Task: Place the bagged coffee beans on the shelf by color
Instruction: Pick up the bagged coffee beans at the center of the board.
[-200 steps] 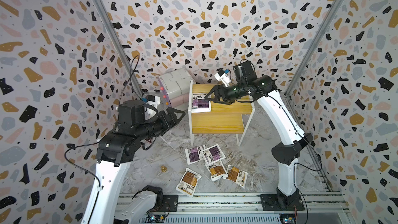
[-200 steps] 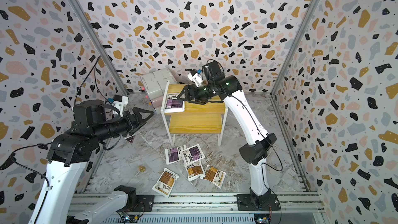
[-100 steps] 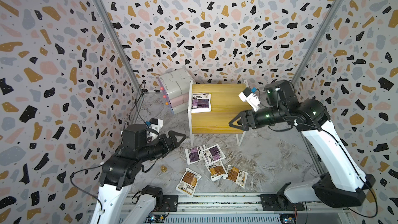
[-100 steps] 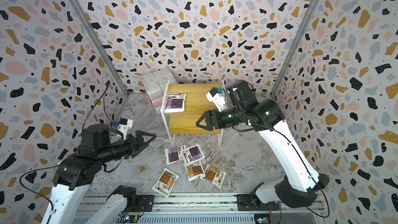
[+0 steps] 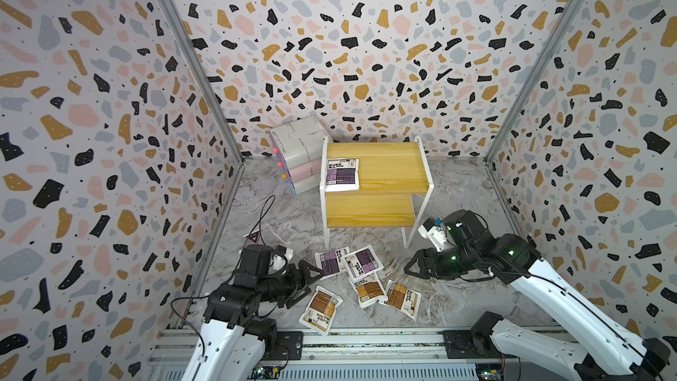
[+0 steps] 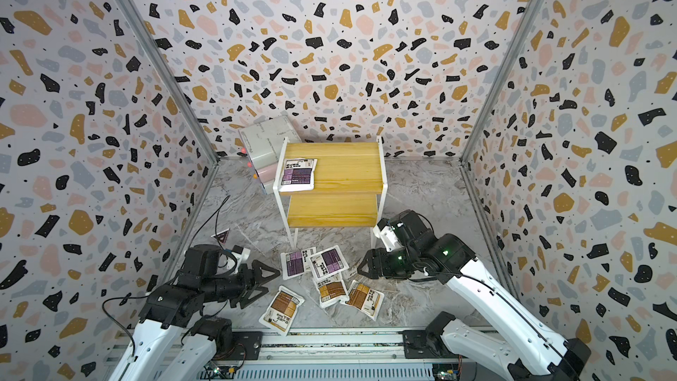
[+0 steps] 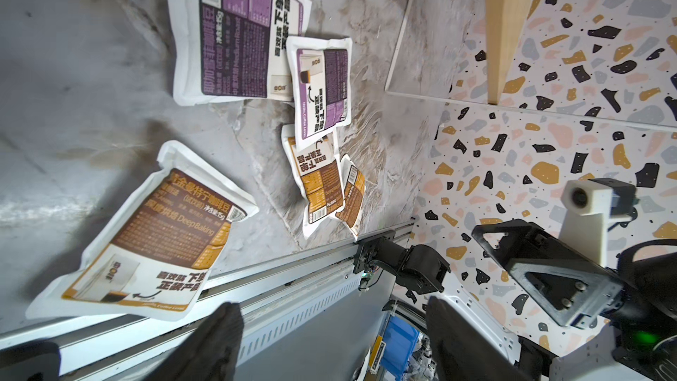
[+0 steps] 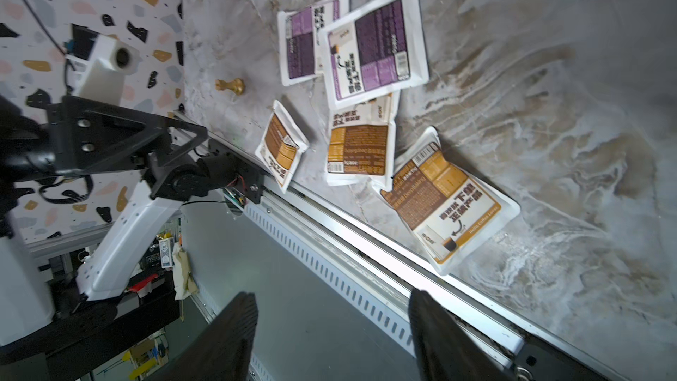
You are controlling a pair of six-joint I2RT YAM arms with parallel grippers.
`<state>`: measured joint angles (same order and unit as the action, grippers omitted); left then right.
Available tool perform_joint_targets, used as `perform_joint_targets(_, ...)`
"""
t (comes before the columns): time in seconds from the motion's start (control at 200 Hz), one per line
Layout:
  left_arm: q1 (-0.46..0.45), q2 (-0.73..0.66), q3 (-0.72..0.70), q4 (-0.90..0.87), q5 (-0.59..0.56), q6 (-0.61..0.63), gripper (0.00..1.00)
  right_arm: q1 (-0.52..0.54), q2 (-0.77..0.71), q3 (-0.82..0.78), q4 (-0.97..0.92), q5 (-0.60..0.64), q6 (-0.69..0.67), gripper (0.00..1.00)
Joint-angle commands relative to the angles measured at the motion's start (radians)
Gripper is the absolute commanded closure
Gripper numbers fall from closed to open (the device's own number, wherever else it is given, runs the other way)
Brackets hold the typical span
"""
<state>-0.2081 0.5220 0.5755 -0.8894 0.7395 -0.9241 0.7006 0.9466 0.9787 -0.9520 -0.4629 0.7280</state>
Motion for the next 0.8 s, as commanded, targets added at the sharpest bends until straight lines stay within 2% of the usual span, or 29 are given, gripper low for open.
perform_joint_targets(0.0,-0.010,-0.007,-0.034,0.074,0.048,0.002,0.17,0.005,-0.032,-0.081,0.037,0.029,0.061,0.29)
perform_joint_targets(0.125,-0.034,0.004,-0.079,0.137,0.068,-0.020,0.19,0.005,-0.045,-0.170,0.099,0.013,0.100,0.29)
perform_joint_targets(0.25,-0.091,0.046,-0.112,0.238,0.051,-0.064,0.20,0.006,-0.024,-0.194,0.170,0.000,0.127,0.30)
perform_joint_targets(0.551,-0.254,0.250,-0.116,0.491,-0.069,-0.118,0.26,0.008,0.070,-0.184,0.286,-0.014,0.136,0.32)
perform_joint_targets(0.796,-0.312,0.401,-0.123,0.604,-0.159,-0.105,0.32,0.008,0.118,-0.152,0.298,-0.023,0.117,0.34)
